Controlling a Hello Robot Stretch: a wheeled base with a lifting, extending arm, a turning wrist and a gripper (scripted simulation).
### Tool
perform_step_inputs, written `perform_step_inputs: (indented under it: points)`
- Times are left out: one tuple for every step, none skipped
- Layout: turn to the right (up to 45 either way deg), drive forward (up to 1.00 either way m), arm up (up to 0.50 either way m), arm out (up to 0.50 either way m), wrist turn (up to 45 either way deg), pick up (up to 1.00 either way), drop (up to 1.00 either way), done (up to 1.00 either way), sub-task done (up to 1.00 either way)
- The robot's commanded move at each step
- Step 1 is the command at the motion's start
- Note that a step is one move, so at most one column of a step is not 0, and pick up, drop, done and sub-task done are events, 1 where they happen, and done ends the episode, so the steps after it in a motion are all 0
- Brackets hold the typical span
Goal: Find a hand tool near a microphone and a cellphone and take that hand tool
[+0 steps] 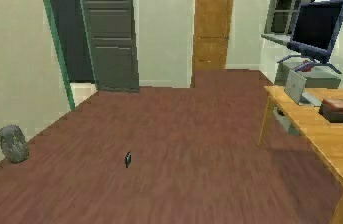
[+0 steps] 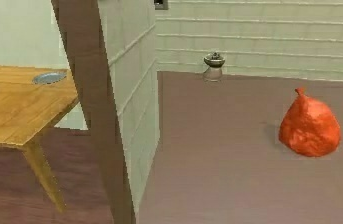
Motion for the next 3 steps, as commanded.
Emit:
perform_step_inputs:
  points:
    - [3.0, 0.0, 0.0, 0.0, 0.0, 0.0, 0.0, 0.0, 0.0]
    - [-39.0, 0.0, 0.0, 0.0, 0.0, 0.0, 0.0, 0.0, 0.0]
    - [0.0, 0.2, 0.0, 0.0, 0.0, 0.0, 0.0, 0.0, 0.0]
